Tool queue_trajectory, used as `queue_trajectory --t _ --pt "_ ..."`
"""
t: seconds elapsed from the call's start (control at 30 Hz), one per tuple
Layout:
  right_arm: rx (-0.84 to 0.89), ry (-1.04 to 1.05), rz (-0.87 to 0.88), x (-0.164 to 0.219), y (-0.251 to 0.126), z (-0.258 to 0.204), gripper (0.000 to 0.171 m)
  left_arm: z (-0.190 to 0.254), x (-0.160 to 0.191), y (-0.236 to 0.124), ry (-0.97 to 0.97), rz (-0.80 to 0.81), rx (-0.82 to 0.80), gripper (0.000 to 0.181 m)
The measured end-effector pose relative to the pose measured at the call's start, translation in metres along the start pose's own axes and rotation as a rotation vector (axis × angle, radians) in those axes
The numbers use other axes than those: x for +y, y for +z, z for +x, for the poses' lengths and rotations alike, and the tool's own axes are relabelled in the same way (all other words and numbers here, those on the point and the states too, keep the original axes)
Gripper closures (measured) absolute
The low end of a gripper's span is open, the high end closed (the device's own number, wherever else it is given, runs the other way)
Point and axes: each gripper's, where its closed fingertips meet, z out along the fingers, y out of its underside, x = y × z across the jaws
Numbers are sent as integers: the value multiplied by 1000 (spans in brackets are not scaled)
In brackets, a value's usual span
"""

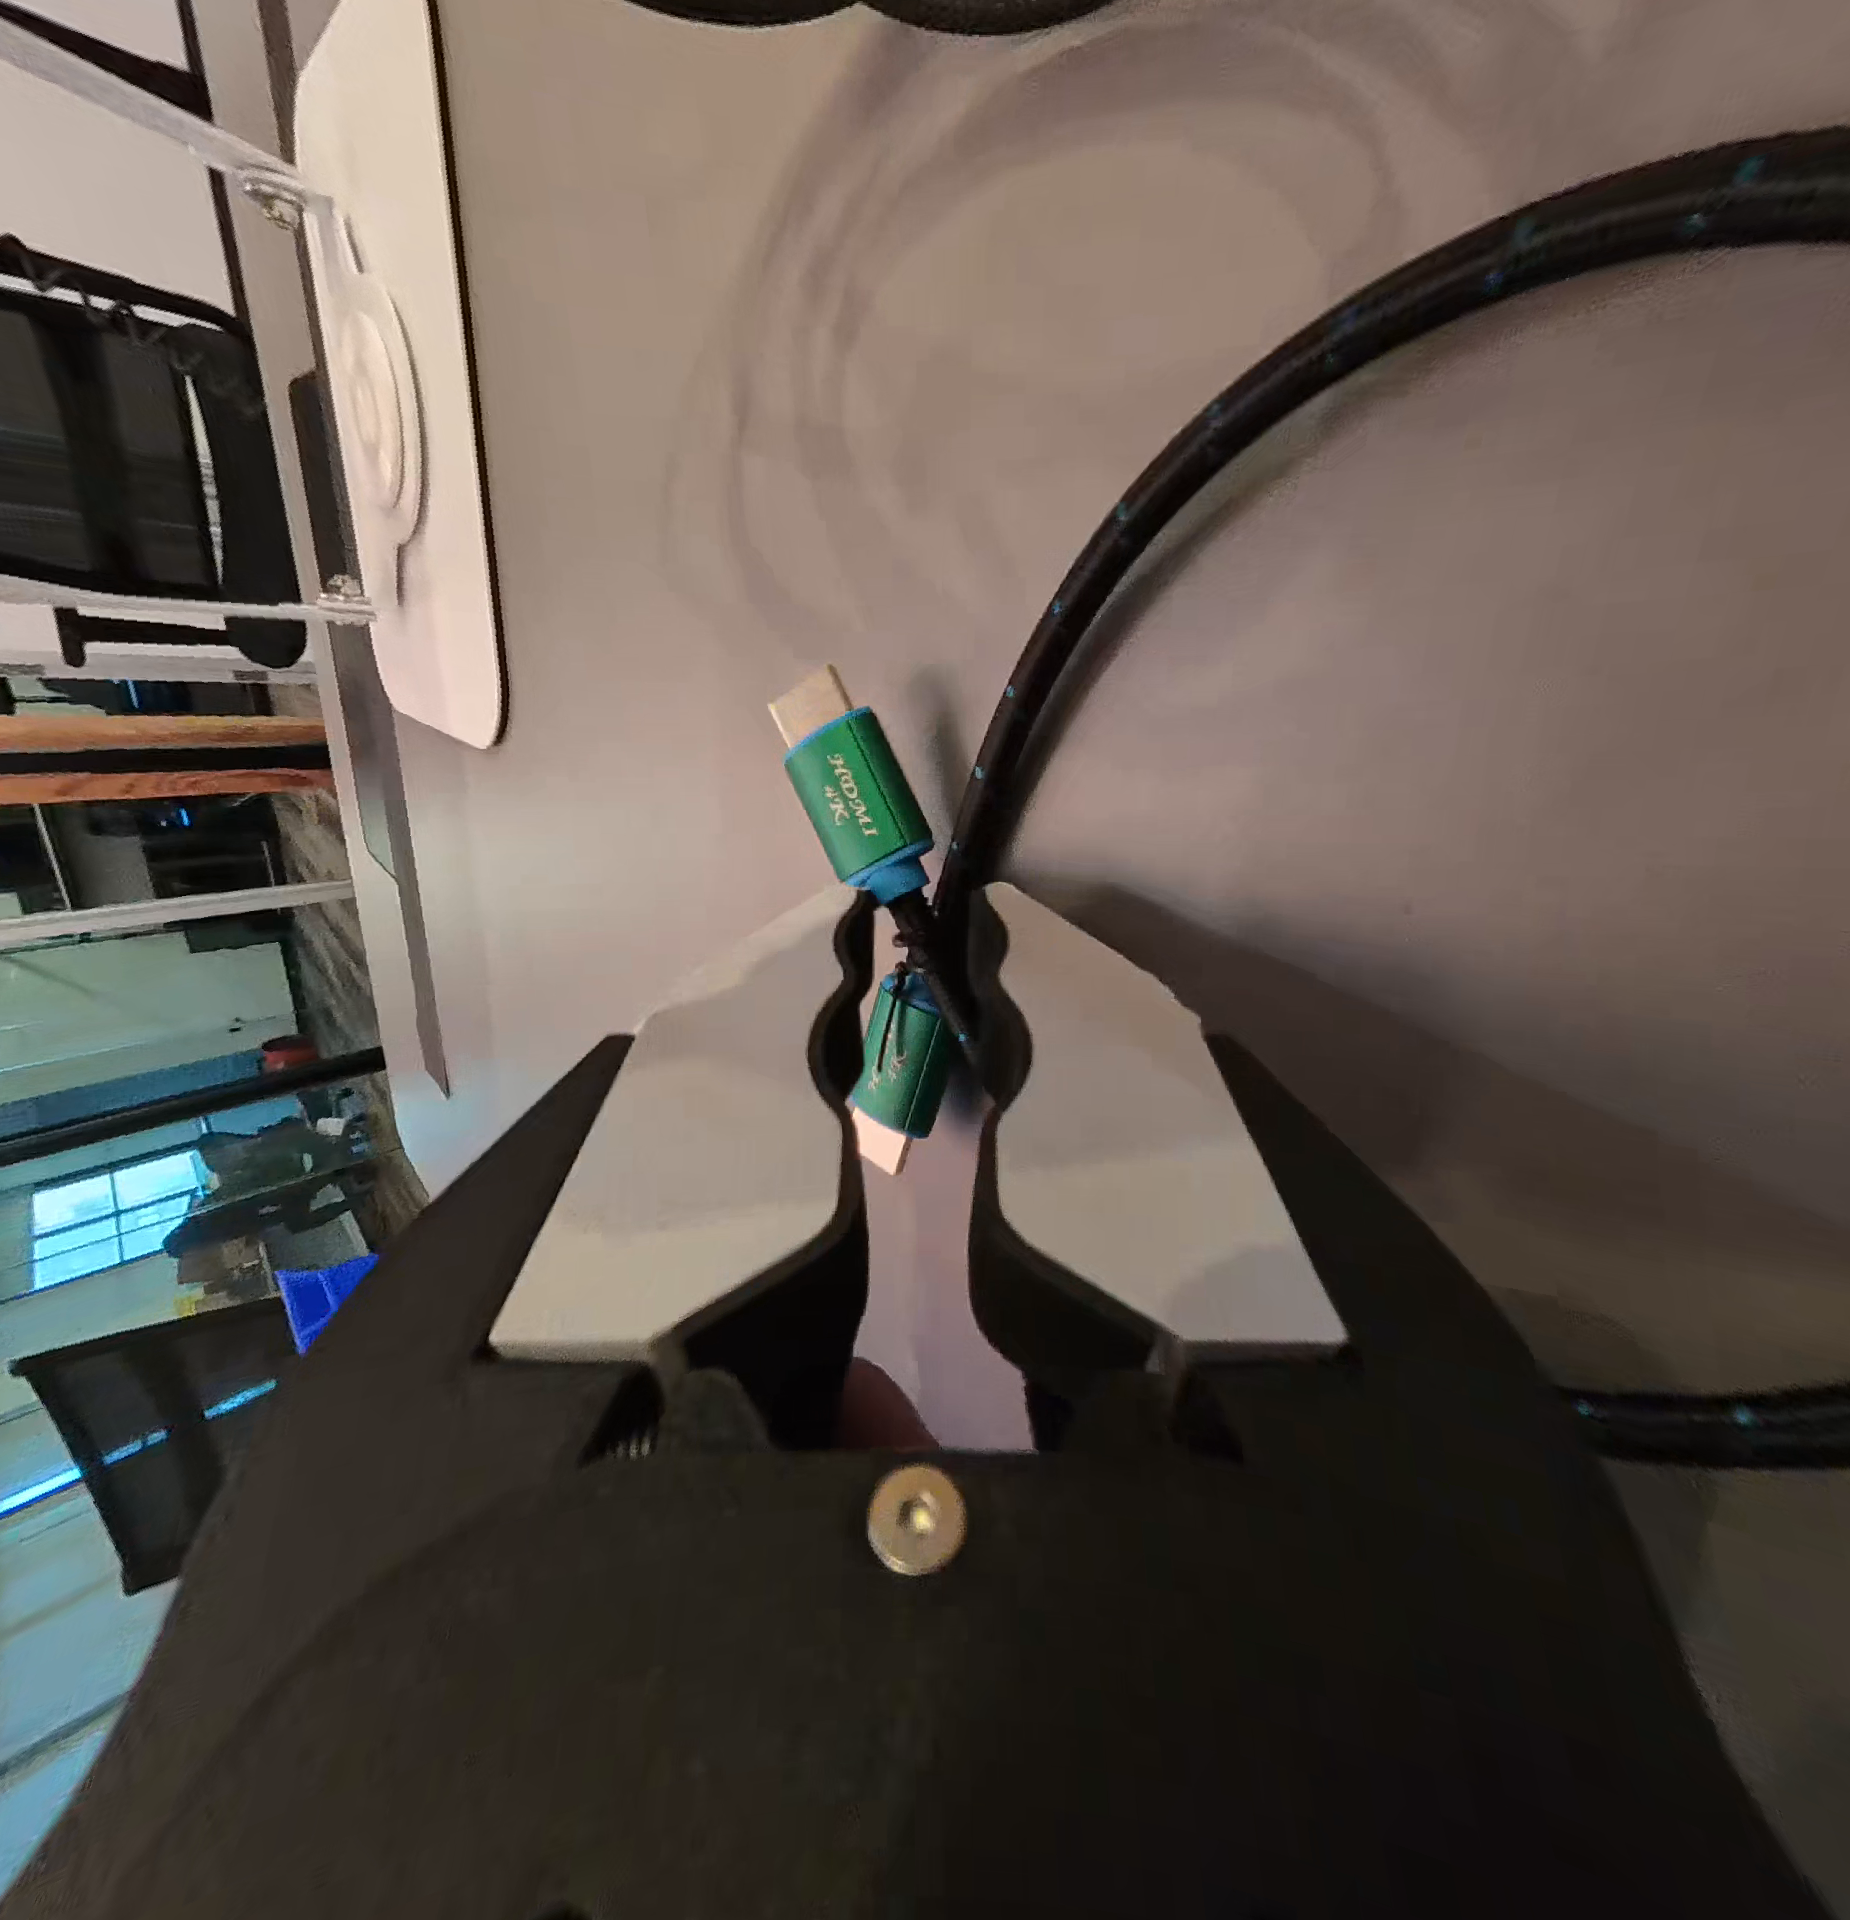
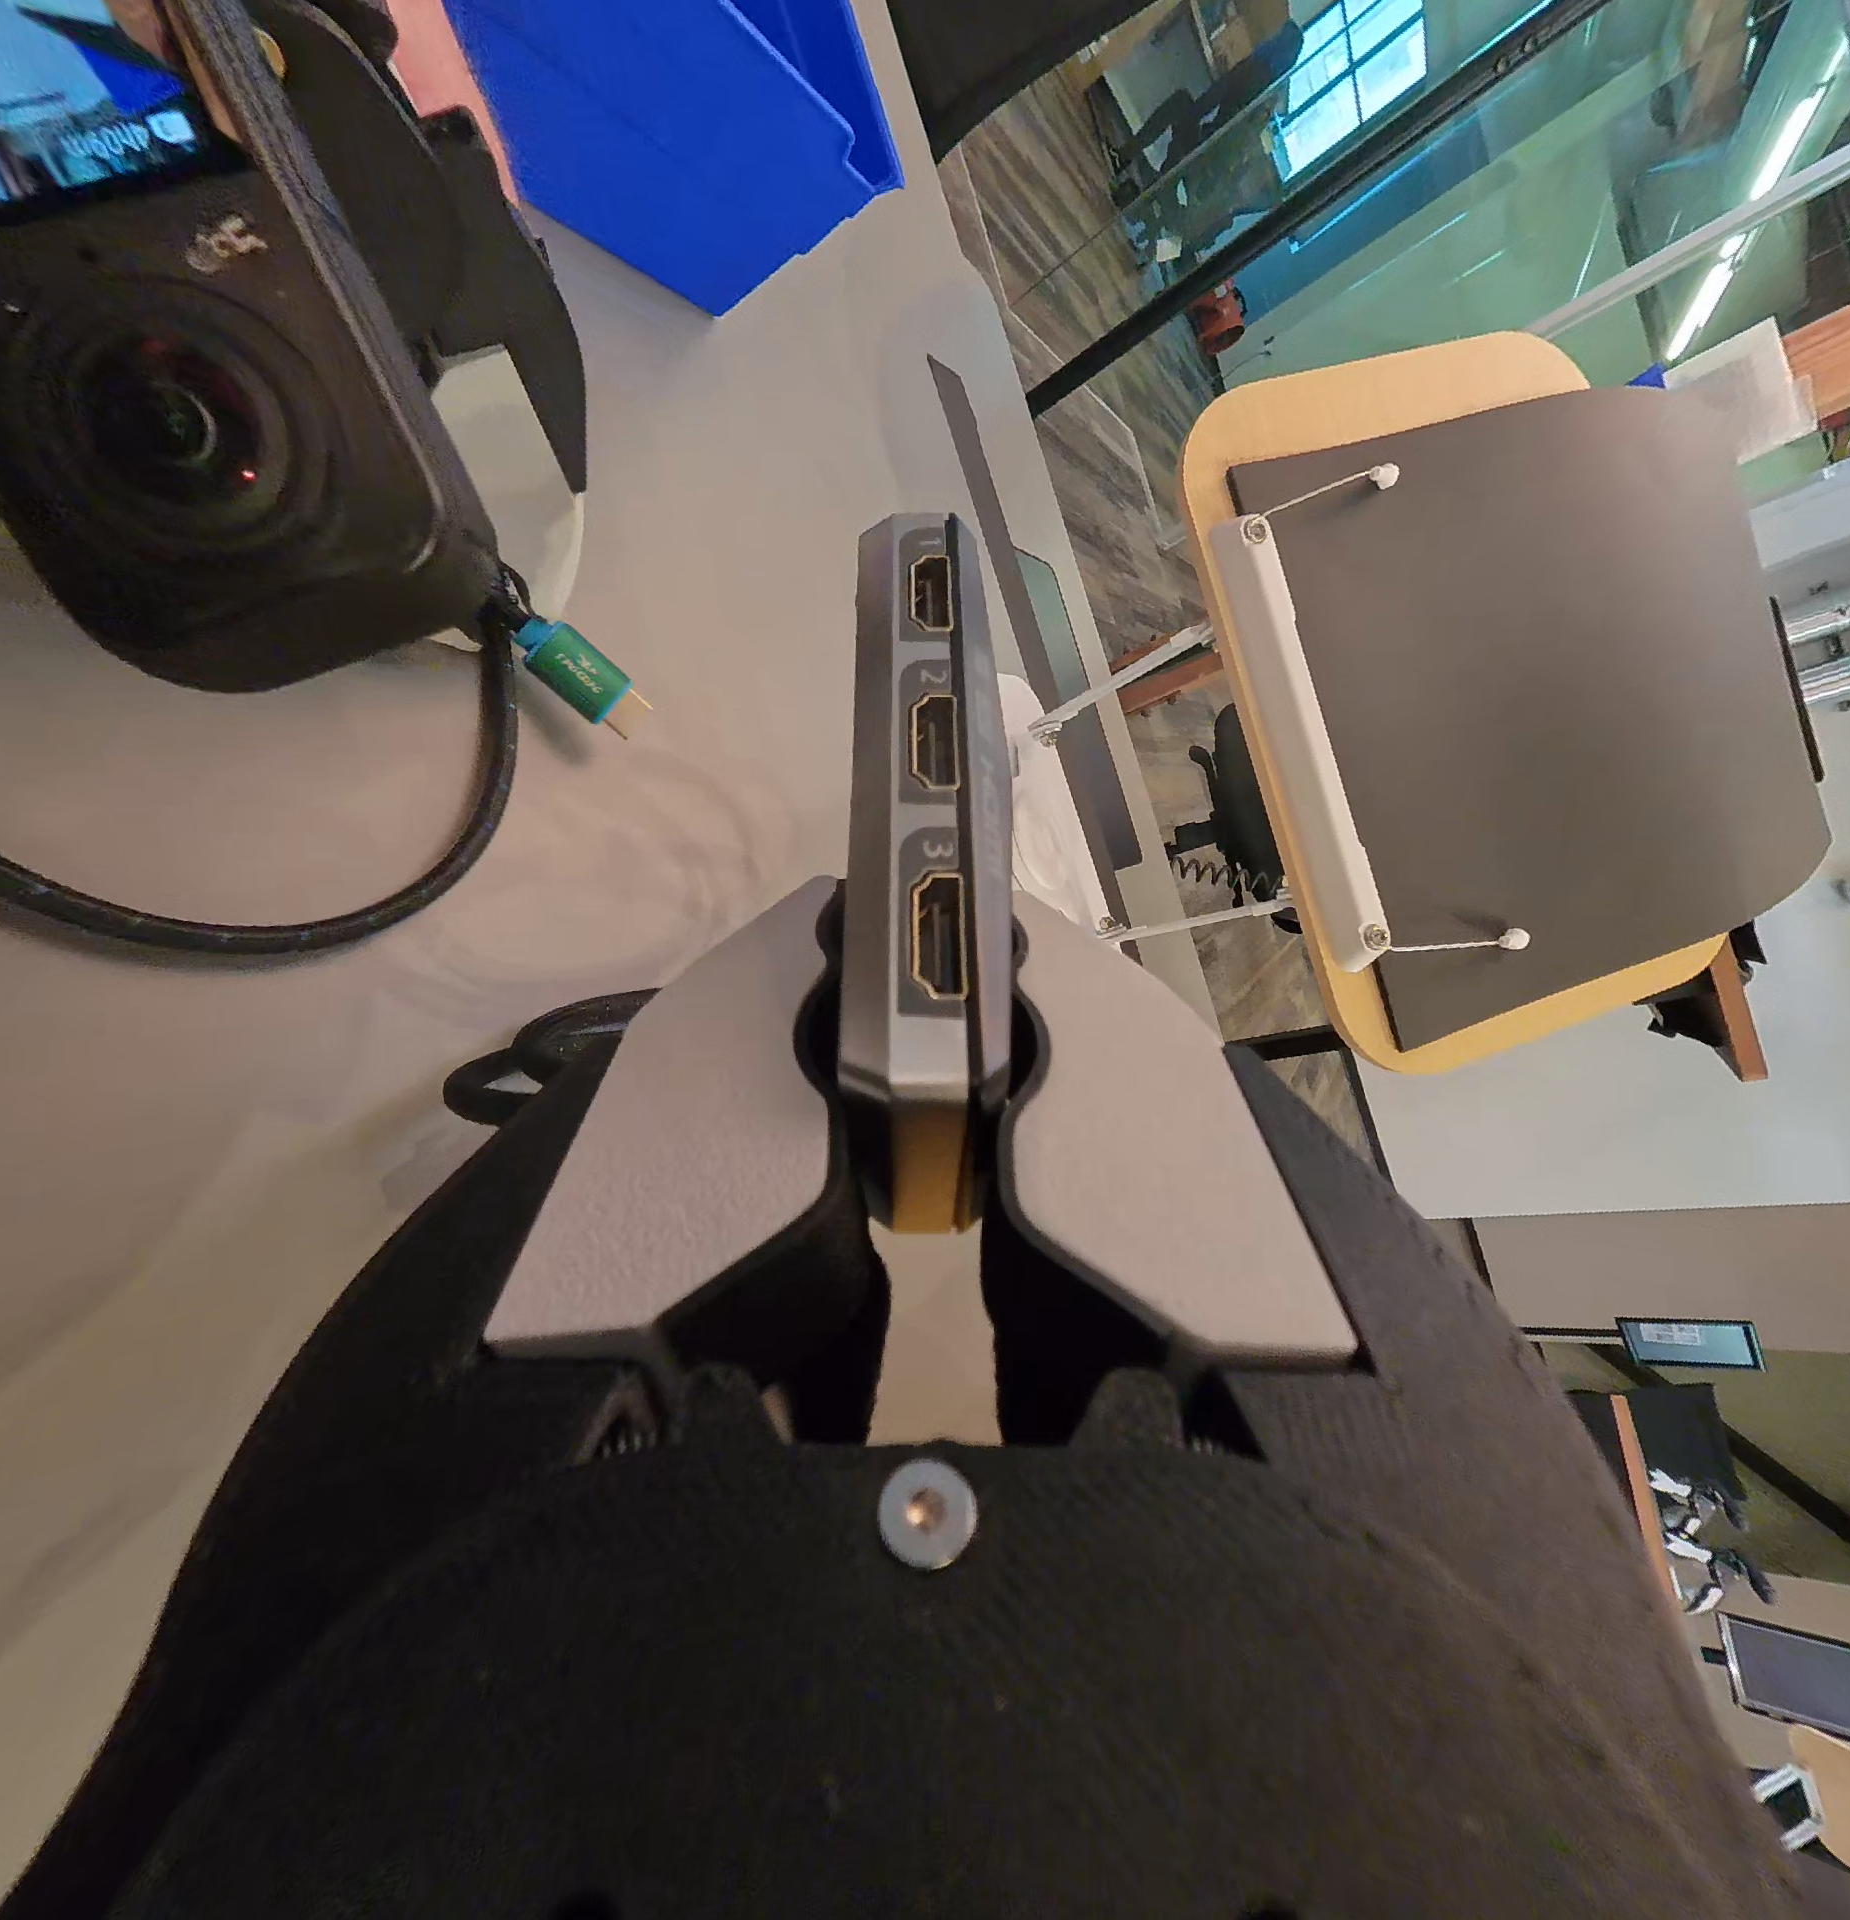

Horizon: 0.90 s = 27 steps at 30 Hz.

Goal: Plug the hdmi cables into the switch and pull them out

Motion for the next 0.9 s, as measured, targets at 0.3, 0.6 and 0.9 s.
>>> queue_trajectory --t 0.3,0.6,0.9 --pt "-2 7 6 0 -2 0 148 -4 -1 -3 -72 46 22 181" --pt "-6 15 8 0 0 0 148 -26 -3 -12 -223 136 37 181" --pt "-7 29 12 1 -1 1 148 -18 -1 20 -551 87 217 159"
